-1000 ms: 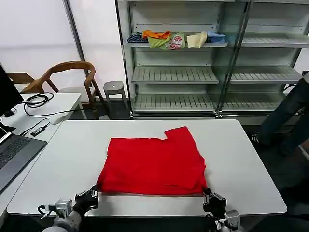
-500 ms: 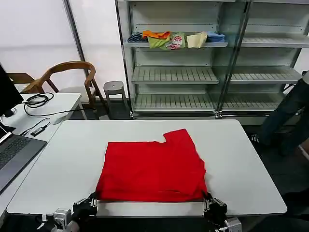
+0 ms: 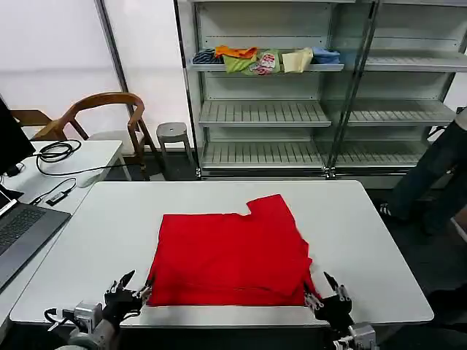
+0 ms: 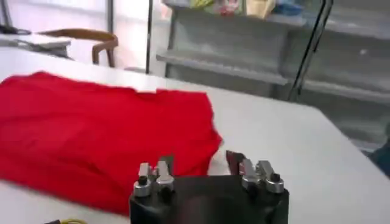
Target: Fold and organize the clothes.
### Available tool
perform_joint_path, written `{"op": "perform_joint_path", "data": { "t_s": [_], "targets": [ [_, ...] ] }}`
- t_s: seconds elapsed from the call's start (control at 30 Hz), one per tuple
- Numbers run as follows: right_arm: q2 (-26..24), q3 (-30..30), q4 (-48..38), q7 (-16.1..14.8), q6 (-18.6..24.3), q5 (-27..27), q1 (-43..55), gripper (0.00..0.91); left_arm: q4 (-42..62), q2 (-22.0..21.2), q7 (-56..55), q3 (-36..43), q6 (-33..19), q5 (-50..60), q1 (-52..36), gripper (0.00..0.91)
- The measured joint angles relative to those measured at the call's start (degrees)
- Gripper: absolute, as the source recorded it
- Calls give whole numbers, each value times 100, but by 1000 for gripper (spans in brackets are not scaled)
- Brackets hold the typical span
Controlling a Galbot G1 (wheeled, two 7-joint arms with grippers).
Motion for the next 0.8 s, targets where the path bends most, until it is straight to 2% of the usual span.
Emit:
{"op": "perform_joint_path", "data": {
  "t_s": [0.4,0.8],
  "targets": [
    [294,-515,-1035,223,-733,97,1909,907,965,227,54,624,-397,-21,-1344,907],
    [825,-1013,-2778,143,-916,73,3813,907,2275,321,95,1390,-414,-381,-2812,907]
  ]
}}
